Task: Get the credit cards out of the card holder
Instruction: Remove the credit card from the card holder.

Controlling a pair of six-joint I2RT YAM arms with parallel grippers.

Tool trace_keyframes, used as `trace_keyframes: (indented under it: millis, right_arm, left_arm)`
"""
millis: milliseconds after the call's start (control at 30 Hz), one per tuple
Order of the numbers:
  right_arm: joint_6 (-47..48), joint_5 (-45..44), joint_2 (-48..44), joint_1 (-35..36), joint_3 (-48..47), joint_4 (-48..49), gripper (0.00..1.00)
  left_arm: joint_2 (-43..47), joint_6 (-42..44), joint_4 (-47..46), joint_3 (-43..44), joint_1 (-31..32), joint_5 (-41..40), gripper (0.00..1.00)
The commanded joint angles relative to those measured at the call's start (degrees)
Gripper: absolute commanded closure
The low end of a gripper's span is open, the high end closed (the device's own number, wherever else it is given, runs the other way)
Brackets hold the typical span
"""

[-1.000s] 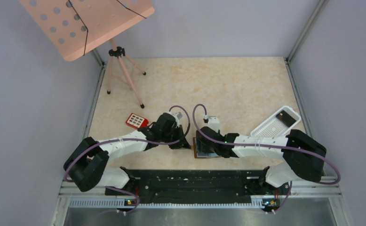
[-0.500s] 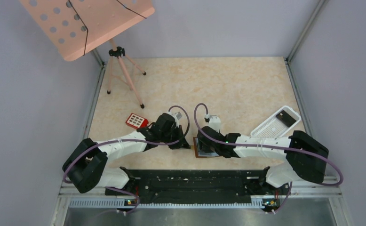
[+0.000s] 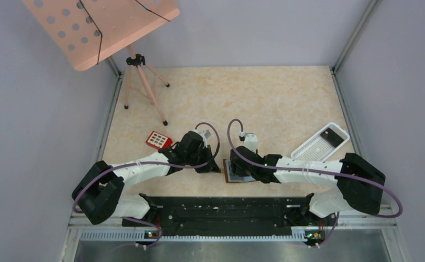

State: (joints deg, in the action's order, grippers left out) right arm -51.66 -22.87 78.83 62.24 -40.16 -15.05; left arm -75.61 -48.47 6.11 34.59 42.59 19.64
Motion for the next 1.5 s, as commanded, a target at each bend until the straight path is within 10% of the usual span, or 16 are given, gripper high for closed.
trace_keyframes:
  millis: [0, 567, 1467]
  right_arm:
    - [0.49, 0.14, -0.73, 0.61, 0.2, 1.56, 0.4]
    - [0.95, -2.34, 2.22, 0.59, -0.76, -1.76, 0.55]
    - [2.31, 3.85, 3.83, 0.66, 1.07, 3.78, 0.41]
  left_arm:
    - [1.54, 0.64, -0.7, -0.05, 0.15, -0.56, 1.0]
    - [1.96, 0.94, 0.04, -0.07, 0.14, -0.96, 1.0]
    - [2.45, 0.2, -0.24, -0.24, 0.15, -0.74, 1.0]
